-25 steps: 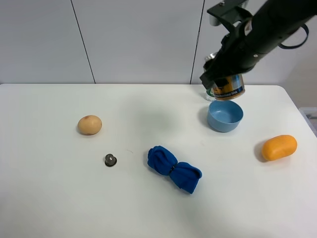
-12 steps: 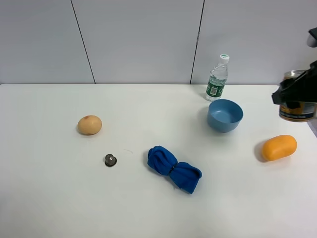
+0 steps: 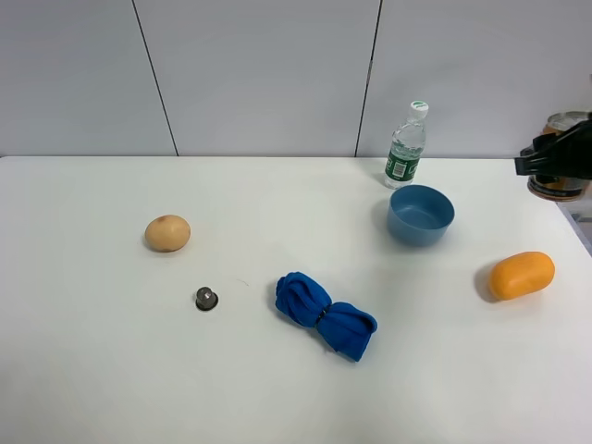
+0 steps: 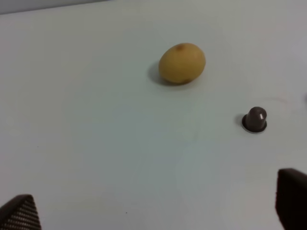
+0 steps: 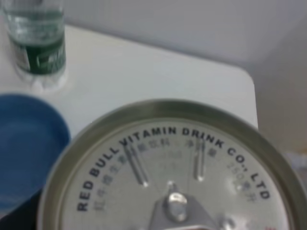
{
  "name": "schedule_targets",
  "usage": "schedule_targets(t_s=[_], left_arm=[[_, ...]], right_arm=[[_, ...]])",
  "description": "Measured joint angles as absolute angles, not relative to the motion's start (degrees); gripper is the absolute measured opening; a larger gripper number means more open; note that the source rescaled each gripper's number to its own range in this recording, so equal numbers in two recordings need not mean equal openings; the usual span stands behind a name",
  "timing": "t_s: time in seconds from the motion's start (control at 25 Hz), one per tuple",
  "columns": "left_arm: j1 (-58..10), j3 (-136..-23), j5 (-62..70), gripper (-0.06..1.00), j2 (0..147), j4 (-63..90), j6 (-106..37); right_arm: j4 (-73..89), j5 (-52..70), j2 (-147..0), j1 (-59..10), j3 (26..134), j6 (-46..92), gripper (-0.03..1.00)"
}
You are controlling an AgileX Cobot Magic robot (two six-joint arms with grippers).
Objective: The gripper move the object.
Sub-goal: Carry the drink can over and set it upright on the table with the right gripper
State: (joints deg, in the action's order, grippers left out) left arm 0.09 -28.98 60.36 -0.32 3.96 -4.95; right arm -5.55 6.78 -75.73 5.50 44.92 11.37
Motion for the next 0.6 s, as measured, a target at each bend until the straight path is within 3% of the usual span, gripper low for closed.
schedule_targets(t_s=[0.32,0.6], left_arm=[[0.09,-28.98,60.36,1.0,-0.32,3.96,-4.95],[0.09,-28.98,60.36,1.0,-0.32,3.96,-4.95]], right_arm=[[-5.18,-17.93,-93.05,6.18,45.34,11.43,0.0],[-0.56,-24.71,-106.4,6.25,52.22,12.64,0.0]])
